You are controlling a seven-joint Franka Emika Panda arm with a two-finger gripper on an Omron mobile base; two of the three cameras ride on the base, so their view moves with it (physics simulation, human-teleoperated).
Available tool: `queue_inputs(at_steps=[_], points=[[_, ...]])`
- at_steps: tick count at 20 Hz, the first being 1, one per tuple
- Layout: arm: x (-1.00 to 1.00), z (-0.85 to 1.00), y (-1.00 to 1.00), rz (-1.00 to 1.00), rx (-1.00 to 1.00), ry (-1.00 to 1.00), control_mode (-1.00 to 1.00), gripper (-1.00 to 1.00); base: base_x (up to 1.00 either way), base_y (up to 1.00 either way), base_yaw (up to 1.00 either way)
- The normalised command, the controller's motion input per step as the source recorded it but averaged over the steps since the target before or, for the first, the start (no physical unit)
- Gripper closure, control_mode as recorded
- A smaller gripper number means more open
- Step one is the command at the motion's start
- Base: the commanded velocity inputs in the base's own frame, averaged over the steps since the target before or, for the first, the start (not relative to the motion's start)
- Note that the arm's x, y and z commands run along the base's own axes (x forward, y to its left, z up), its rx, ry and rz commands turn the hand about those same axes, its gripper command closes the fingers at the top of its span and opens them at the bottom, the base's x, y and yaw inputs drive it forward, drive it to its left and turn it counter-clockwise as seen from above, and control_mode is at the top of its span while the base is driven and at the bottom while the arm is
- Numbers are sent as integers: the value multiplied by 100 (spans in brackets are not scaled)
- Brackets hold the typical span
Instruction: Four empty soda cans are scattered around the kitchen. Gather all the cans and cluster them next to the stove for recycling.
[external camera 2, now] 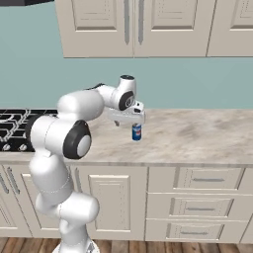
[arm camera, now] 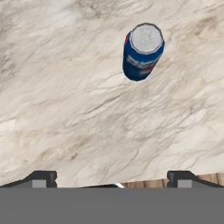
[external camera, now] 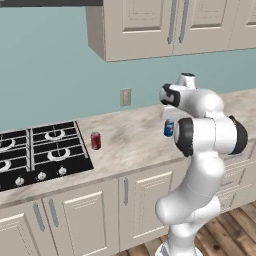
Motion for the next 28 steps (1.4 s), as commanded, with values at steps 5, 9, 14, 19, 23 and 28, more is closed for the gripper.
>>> queue_inputs(at_steps=[5, 9, 14, 19, 23, 28], points=[[29, -14, -28, 1, 0, -5, -100, -100, 0, 0, 0], [28, -8, -1, 0, 0, 0, -100, -100, 0, 0, 0], [46, -22, 3, 0, -1, -4, -100, -100, 0, 0, 0], [39, -31, -4, 0, -3, -8, -100, -100, 0, 0, 0], [42, -18, -17, 0, 0, -5, -100, -100, 0, 0, 0], [38, -13, -12, 1, 0, -5, -100, -100, 0, 0, 0]])
